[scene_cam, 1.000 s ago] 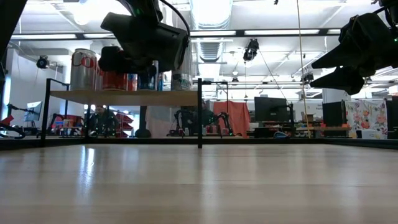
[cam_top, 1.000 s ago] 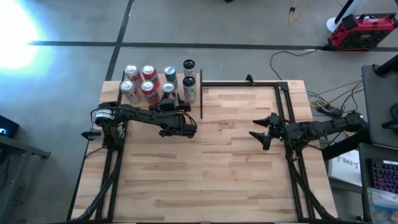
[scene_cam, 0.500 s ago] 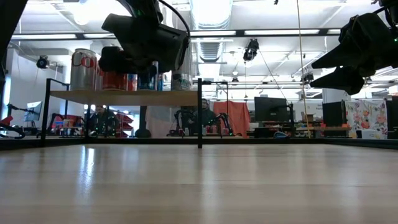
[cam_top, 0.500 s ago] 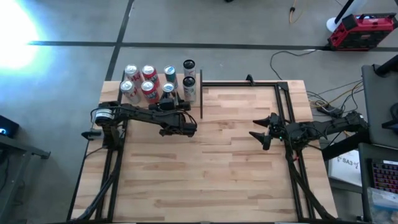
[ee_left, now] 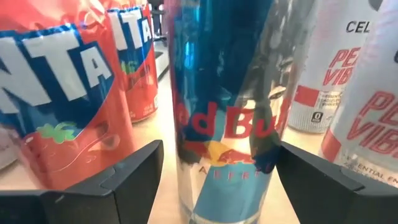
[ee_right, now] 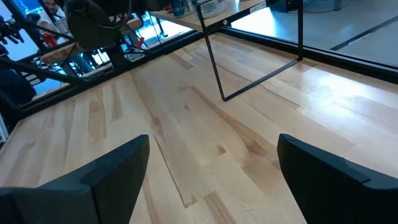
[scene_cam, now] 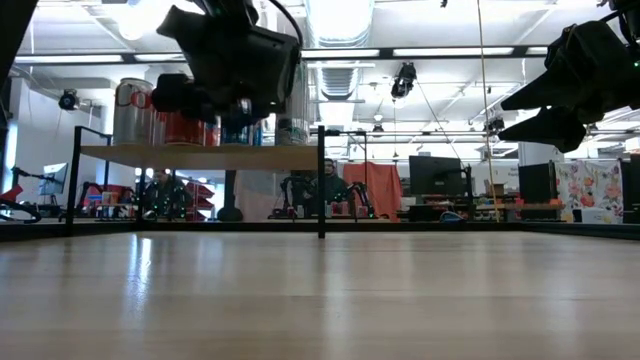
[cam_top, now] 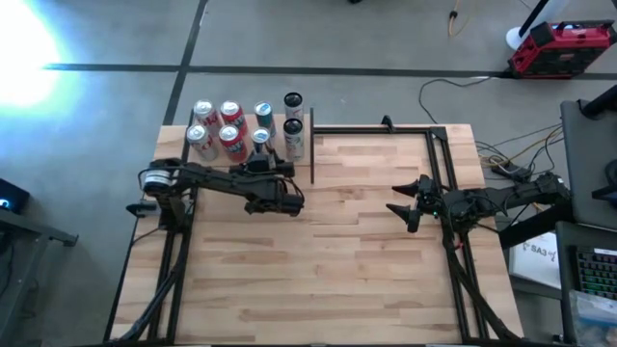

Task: Place canned beverage on shelf
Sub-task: Put the blue soda can and align the with the other blue soda can on the shelf

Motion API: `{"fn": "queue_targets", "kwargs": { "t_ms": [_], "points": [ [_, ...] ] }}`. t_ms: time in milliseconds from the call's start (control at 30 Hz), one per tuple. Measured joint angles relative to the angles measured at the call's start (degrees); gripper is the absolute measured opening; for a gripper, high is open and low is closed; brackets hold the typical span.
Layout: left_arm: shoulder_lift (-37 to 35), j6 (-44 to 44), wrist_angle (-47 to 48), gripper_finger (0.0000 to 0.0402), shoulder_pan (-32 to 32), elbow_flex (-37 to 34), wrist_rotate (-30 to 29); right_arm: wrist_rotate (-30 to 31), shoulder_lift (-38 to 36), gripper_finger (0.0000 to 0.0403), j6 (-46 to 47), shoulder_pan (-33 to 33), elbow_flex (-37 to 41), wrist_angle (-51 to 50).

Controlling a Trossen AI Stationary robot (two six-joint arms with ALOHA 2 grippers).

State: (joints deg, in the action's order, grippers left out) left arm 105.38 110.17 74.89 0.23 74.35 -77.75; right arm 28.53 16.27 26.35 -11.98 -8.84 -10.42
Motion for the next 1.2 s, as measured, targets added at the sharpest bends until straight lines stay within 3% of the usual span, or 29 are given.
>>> {"fn": "queue_targets", "kwargs": {
  "t_ms": [400,867,1200],
  "points": [
    [-1.6,0.0,1.8,0.0274,-2.9,0.0,4.9,0.0,0.0,0.0336,0.0,0.0,0.0,0.0],
    [-1.8,0.0,1.9,0.0152,-5.3,0.0,6.8,0.0,0.0,0.0336,0.0,0.0,0.0,0.0],
    [-2.1,0.0,1.8,0.0139,-6.2,0.0,7.7,0.0,0.0,0.0336,0.0,0.0,0.0,0.0]
  ]
}}
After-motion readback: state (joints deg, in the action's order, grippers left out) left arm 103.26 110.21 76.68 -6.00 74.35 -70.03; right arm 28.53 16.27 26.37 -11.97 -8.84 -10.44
